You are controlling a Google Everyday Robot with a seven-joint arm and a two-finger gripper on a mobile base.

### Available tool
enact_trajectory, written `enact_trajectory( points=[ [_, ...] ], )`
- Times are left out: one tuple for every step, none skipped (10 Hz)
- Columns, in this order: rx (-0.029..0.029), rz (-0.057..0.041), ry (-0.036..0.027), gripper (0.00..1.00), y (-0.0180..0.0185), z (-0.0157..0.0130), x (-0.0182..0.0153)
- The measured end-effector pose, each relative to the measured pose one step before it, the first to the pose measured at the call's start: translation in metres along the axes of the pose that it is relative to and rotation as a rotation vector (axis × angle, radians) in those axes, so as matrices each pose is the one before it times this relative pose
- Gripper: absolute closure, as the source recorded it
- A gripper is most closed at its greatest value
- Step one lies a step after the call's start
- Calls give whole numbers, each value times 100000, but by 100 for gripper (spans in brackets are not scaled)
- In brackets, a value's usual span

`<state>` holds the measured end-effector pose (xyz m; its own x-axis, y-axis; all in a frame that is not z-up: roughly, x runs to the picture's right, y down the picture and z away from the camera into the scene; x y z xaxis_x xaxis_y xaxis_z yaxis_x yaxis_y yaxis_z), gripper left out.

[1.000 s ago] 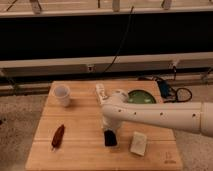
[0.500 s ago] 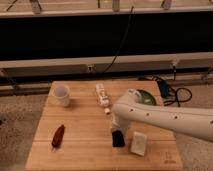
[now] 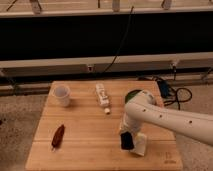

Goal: Place the eraser on the white sponge

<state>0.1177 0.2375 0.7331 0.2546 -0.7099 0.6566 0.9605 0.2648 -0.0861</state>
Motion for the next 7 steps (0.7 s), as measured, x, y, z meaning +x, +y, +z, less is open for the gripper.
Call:
enact_trajectory(
  points=[
    [-567,1058,-1059,100,1491,73,115],
    [-285,857,-972,100,1015,89,-144],
    [-329,754,-955,100,740,127,-247],
    [-2,202,-380,100,192,24,-97],
    [257,-6,197,100,-204,-224,159],
    [-3,-493,-9,100,-61,-77,25],
    [-81,-163,-53,95,145,38,4]
  ],
)
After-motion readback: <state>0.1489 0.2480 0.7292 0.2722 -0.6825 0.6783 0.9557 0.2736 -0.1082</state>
